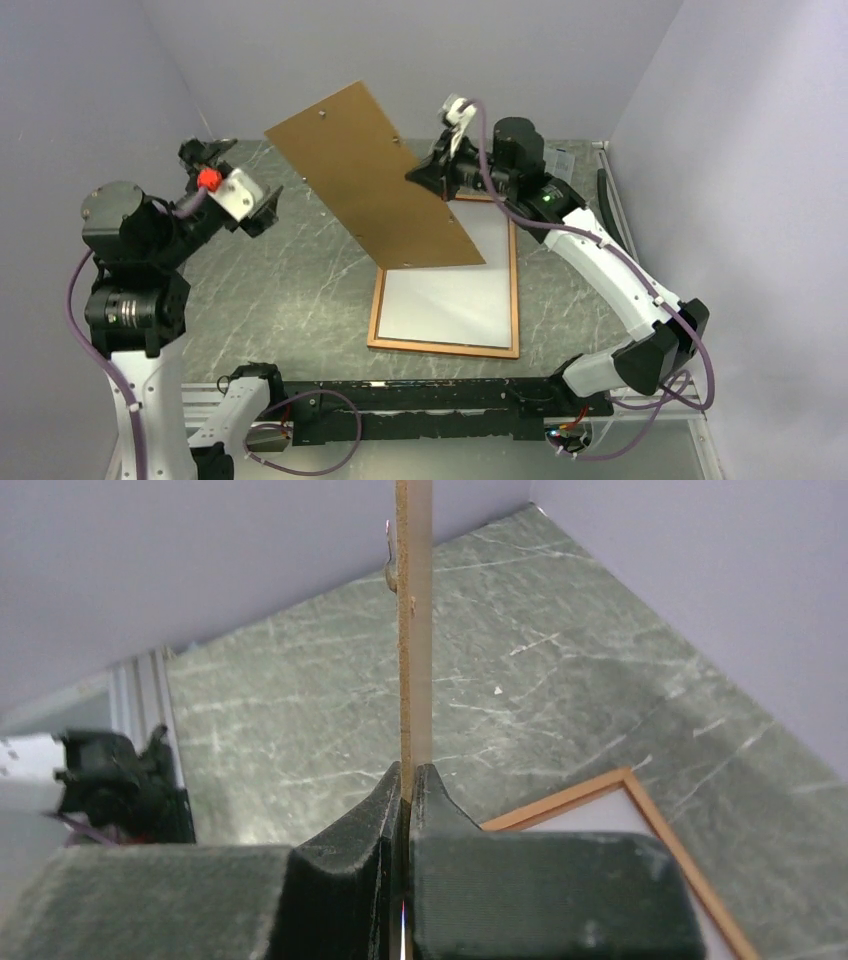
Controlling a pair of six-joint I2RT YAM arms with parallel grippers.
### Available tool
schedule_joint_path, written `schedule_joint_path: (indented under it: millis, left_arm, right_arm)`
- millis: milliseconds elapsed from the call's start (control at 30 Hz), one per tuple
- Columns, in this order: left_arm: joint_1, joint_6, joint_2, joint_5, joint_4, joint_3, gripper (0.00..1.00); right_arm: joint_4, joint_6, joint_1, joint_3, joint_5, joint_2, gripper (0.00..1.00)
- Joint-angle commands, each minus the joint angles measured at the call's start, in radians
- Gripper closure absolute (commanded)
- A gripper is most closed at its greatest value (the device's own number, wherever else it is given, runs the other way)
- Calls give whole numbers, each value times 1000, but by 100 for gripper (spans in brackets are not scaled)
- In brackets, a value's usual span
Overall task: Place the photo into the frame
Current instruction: Turn over the photo frame item on the photo frame.
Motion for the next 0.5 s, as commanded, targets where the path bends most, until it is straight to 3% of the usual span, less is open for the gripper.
schedule_joint_path:
  millis: [0,200,333,467]
  left_arm:
    - [-2,-198,90,-158,31,83,6]
    - [-2,-228,224,-145,-225,199,6]
    - [-2,-235,291,-187,-335,183,6]
    - [-1,-243,354,-230,-370,150,6]
  right_arm:
    - [126,272,-66,94,-51,-20,100]
    - [77,611,-253,95,-185,20,100]
    - [163,807,-383,-88,-260,-25,100]
    - [263,895,-488,-296,-268,-117,100]
